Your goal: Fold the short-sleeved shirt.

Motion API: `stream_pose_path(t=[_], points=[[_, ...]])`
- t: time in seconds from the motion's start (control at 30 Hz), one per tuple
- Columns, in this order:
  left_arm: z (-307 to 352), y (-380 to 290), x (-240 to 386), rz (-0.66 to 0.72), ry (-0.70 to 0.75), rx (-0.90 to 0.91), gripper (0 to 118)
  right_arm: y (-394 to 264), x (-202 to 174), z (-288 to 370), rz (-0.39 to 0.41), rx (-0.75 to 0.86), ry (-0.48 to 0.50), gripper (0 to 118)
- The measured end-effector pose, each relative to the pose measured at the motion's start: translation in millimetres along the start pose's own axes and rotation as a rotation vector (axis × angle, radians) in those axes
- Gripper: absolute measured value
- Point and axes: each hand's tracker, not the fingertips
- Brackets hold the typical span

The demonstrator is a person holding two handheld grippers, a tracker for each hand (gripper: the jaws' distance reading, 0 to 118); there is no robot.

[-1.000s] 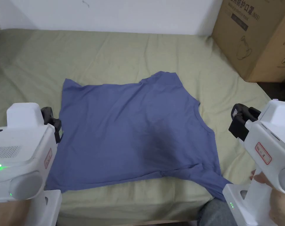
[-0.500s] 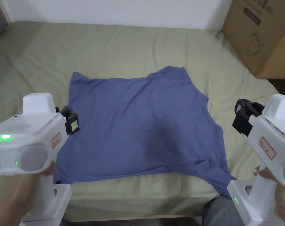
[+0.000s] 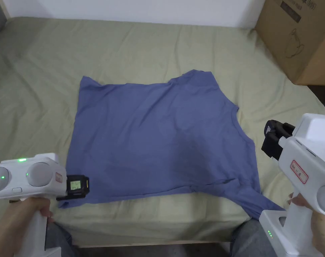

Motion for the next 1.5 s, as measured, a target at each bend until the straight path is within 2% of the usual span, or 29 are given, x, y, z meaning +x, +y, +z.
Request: stream_pose_path(t=[0.13, 0.2, 0.3, 0.33, 0.4, 0.53, 0.67, 0.7, 0.73, 0.77, 0.8, 0.83, 0.87, 0.9, 1.03, 1.17, 1.2, 1.3, 1.33, 1.37, 1.4, 1.43, 1.5], points=[[-17, -4, -1, 0.038, 0.010, 0.003, 62, -1, 0, -1, 0.007, -0.009, -0.003, 0], [-22, -6, -1, 0.072, -0.062, 0.006, 41, -1, 2, -2, 0.010, -0.013, -0.004, 0], [-21, -7, 3, 0.040, -0.047, 0.021, 7, -3, 3, -3, 0.007, -0.021, -0.008, 0], [-20, -6, 3, 0.031, -0.030, 0.029, 0, -4, 5, -3, 0.006, -0.024, -0.011, 0], [-9, -8, 3, 0.100, -0.081, 0.030, 0, -6, 7, -4, 0.000, -0.036, -0.020, 0], [15, -7, 2, 0.113, -0.104, 0.148, 0, -7, 16, -8, -0.001, -0.084, -0.023, 0], [46, 0, 3, 0.137, -0.157, 0.242, 0, -7, 32, -27, 0.009, -0.256, -0.006, 0], [51, 1, 4, 0.139, -0.165, 0.253, 0, -10, 38, -35, -0.004, -0.319, 0.006, 6], [54, 2, 4, 0.139, -0.167, 0.255, 0, -14, 44, -43, -0.025, -0.386, 0.011, 40], [57, 3, 5, 0.141, -0.170, 0.261, 0, -20, 51, -51, -0.033, -0.456, 0.038, 78], [61, 3, 6, 0.141, -0.173, 0.265, 0, -29, 56, -60, -0.033, -0.526, 0.044, 109], [62, 3, 6, 0.141, -0.175, 0.266, 0, -38, 60, -66, -0.029, -0.569, 0.034, 115], [62, 3, 6, 0.141, -0.175, 0.267, 0, -45, 62, -70, -0.032, -0.581, 0.049, 113], [62, 2, 7, 0.143, -0.175, 0.265, 0, -54, 62, -77, -0.016, -0.650, 0.016, 113], [48, 2, 5, 0.144, -0.166, 0.248, 0, -85, 65, -94, 0.068, -0.828, -0.012, 113], [45, 1, 4, 0.148, -0.157, 0.231, 0, -107, 57, -105, 0.084, -0.886, 0.000, 112], [46, 1, 4, 0.147, -0.155, 0.227, 0, -111, 55, -109, 0.084, -0.898, -0.007, 105], [45, 0, 4, 0.150, -0.152, 0.220, 0, -119, 65, -118, 0.022, -0.917, -0.017, 37], [47, 0, 3, 0.151, -0.155, 0.217, 0, -119, 67, -118, -0.031, -0.912, 0.023, 20], [47, 0, 4, 0.153, -0.155, 0.216, 0, -116, 67, -119, -0.078, -0.915, 0.043, 10], [46, 0, 4, 0.153, -0.153, 0.214, 0, -114, 70, -118, -0.066, -0.916, 0.030, 10], [46, 0, 4, 0.152, -0.153, 0.213, 0, -110, 69, -116, -0.021, -0.893, 0.019, 9], [48, 0, 5, 0.154, -0.157, 0.211, 0, -98, 73, -114, -0.014, -0.902, 0.046, 9]])
